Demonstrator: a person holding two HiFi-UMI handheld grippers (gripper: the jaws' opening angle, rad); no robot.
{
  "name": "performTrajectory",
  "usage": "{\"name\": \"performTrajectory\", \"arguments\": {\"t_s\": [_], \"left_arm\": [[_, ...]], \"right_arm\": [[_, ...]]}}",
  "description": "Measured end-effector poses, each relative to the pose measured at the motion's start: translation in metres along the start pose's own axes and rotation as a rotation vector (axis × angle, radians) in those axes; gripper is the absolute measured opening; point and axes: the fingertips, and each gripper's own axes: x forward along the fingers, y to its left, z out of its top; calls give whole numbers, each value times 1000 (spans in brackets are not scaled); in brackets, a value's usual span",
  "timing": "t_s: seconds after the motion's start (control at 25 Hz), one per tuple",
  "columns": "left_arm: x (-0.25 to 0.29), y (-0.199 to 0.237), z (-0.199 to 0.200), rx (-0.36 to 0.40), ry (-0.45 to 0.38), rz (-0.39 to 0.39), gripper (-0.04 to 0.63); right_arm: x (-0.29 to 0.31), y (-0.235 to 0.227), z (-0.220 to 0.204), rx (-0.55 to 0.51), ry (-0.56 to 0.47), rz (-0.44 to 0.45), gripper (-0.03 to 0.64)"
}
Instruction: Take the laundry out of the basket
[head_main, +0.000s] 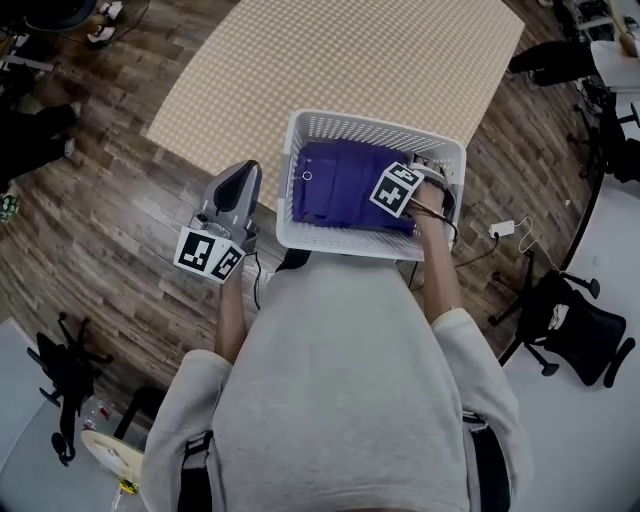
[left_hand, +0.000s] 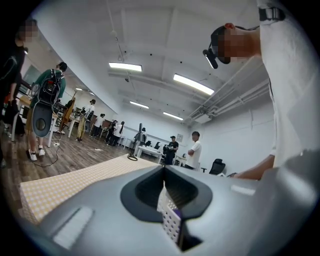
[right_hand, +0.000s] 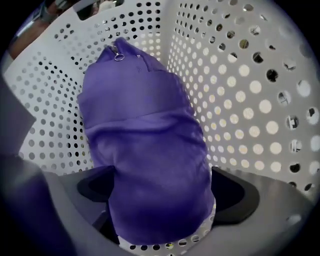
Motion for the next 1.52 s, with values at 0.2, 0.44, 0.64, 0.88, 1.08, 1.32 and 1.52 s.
{"name": "performTrajectory", "arguments": {"t_s": [0.2, 0.44, 0.64, 0.88, 1.08, 1.32, 1.52], "left_arm": [[-2, 1, 1, -8, -2, 0, 11], [1, 4, 0, -15, -5, -10, 9], [3, -1, 1, -20, -11, -26, 9], [-5, -1, 3, -30, -32, -21, 9], [-11, 2, 5, -50, -58, -5, 9], [-5, -8, 11, -54, -84, -35, 9], [-5, -11, 13, -60, -98, -45, 11]], "right_arm": [[8, -8, -1, 8, 48, 68, 598], [35, 1, 3, -41, 74, 197, 598], [38, 2, 6, -45, 65, 219, 598], [28, 5, 7, -25, 51, 235, 503], [15, 36, 14, 33, -4, 403, 314], [9, 39, 15, 33, -49, 383, 297], [11, 38, 16, 35, -63, 359, 310]]}}
